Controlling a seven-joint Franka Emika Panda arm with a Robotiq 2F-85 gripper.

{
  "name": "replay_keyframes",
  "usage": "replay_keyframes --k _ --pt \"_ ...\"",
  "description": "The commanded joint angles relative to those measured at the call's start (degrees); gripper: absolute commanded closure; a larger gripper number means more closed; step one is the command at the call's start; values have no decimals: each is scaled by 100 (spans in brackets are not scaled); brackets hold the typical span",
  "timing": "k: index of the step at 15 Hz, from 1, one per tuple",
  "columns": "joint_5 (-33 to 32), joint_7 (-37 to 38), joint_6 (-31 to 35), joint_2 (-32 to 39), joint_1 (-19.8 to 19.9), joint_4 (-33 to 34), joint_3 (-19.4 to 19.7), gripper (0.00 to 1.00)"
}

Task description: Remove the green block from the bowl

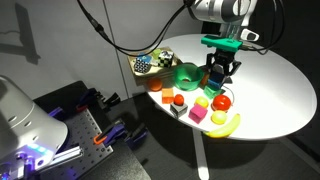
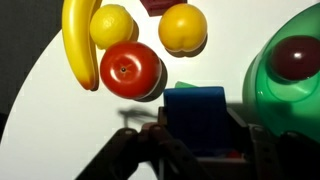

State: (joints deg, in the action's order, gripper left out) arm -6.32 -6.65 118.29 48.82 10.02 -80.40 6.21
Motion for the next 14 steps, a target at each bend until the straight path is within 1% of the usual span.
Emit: replay_keyframes --k 1,3,4,14 --pt "67 -154 -85 114 94 231 -61 17" --pt "66 -163 -88 108 95 213 -61 4" --pt "64 -172 -78 93 94 191 -62 0" --pt "74 -239 -117 -199 61 -121 -112 0"
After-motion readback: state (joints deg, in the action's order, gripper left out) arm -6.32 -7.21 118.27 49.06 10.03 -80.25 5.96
